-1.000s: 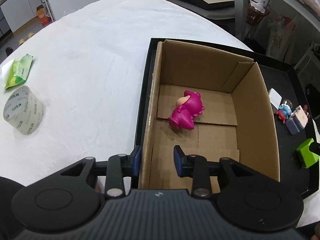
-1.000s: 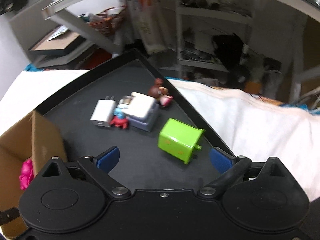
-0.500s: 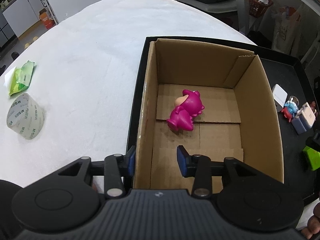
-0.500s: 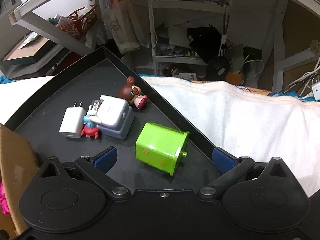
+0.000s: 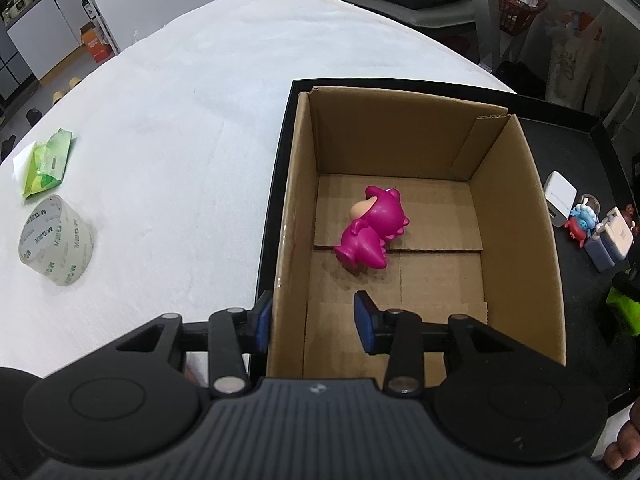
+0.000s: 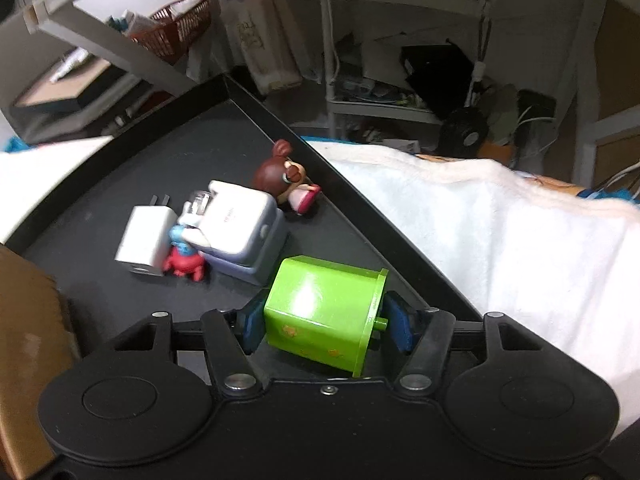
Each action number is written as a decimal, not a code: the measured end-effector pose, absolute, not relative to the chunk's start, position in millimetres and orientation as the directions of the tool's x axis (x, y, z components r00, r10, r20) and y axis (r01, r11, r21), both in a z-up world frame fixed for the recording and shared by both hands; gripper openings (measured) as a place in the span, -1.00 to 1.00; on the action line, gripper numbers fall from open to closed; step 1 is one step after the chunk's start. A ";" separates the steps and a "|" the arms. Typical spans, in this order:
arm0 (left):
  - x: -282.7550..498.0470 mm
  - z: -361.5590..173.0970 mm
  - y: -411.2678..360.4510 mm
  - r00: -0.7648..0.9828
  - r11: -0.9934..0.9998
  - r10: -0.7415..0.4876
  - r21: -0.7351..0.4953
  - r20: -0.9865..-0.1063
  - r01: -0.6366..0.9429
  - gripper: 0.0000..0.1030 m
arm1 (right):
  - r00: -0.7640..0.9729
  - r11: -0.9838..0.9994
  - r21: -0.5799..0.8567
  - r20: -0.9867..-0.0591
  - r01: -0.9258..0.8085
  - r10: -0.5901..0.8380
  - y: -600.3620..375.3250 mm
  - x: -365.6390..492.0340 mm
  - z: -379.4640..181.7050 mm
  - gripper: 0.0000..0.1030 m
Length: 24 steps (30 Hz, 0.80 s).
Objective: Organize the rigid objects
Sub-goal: 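Grasp the green hexagonal container with the right gripper, then carry the green container into the box and release it upright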
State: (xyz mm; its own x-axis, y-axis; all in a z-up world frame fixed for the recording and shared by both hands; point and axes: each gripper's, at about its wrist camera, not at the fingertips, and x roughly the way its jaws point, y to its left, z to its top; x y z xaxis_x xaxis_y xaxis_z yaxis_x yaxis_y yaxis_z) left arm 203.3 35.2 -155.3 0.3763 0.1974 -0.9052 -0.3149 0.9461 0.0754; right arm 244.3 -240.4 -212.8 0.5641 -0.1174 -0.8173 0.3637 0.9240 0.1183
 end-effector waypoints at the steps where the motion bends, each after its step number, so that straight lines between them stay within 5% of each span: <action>1: 202.4 -154.6 35.3 0.378 0.947 0.196 0.074 -0.905 -0.313 -0.22 | 0.573 0.923 0.121 -0.810 0.365 -0.121 -240.7 242.6 -210.7 0.13; 24: 197.0 -160.5 65.7 0.433 0.958 0.099 -0.031 -0.896 -0.285 -0.22 | 0.700 0.970 0.197 -0.713 0.140 0.044 -221.0 217.8 -154.2 0.13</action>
State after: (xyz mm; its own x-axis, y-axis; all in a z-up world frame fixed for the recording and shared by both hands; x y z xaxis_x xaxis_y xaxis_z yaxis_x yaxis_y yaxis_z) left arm 197.0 65.7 -160.5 0.4328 0.0994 -0.8960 -0.2846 0.9581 -0.0312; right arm 217.8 -221.0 -154.2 0.6996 0.0442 -0.7132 0.1395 0.9704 0.1970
